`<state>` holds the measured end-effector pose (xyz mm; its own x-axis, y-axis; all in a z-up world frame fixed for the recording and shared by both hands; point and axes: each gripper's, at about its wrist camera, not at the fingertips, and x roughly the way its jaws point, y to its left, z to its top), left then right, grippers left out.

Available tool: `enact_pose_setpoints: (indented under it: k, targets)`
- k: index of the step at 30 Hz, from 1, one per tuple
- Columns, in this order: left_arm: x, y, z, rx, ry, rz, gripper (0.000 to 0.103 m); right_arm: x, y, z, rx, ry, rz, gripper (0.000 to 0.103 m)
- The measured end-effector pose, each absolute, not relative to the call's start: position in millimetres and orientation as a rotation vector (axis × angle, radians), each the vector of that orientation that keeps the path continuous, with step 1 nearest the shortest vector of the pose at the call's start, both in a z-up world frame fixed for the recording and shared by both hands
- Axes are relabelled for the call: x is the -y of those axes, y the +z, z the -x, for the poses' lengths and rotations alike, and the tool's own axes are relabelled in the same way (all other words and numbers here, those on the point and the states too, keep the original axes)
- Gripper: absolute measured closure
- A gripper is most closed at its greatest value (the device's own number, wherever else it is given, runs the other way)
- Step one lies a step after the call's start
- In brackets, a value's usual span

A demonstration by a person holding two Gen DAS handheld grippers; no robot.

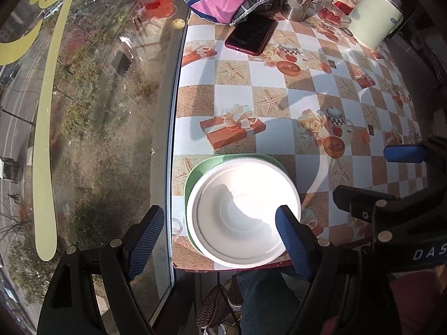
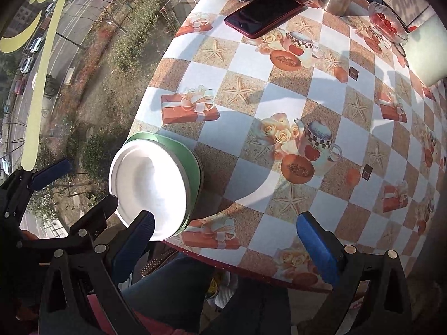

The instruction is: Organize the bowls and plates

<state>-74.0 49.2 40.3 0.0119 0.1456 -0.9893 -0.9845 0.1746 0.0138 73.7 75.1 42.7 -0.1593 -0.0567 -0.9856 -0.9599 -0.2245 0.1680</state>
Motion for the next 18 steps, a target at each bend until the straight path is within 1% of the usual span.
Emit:
enact_pose_setpoints:
  k: [13, 18]
  targets:
    - [-57, 27, 85, -1.209, 1.130, 1.025, 0.019, -80, 35, -62, -1.259, 1.477, 1.347, 0.001]
    - [-59, 27, 92, -1.140, 1.094, 1.079, 0.019, -83, 33, -64, -1.307, 1.474, 1.303, 0.001]
